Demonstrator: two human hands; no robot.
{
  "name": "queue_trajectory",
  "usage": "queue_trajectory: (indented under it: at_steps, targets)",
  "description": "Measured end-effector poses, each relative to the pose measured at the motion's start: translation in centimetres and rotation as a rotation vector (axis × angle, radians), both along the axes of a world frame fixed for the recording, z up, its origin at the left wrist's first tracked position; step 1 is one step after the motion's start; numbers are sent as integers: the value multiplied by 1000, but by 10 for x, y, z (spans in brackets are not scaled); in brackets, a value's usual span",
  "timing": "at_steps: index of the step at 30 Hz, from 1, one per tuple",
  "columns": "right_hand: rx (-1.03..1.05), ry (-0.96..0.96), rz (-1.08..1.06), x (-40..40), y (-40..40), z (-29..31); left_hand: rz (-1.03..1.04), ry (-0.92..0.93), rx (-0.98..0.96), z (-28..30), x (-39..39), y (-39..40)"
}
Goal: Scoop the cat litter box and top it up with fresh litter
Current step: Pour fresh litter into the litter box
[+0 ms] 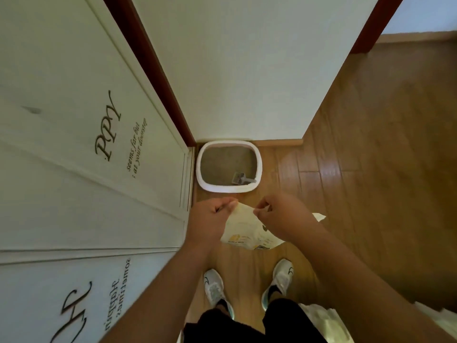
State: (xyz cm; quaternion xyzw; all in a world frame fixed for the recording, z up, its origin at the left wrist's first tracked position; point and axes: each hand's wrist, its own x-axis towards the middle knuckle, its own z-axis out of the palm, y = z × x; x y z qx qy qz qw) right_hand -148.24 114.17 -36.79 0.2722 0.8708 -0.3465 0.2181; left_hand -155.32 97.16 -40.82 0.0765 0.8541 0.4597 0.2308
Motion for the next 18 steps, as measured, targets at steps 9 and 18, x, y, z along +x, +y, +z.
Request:
queue_trajectory:
  at_steps: [9, 18]
  targets:
    - [-58, -86, 53, -35, 44, -91, 33, -100, -82, -91, -27, 42]
    - [-48, -196, 43, -61, 48, -206, 0, -220, -129, -213, -62, 62]
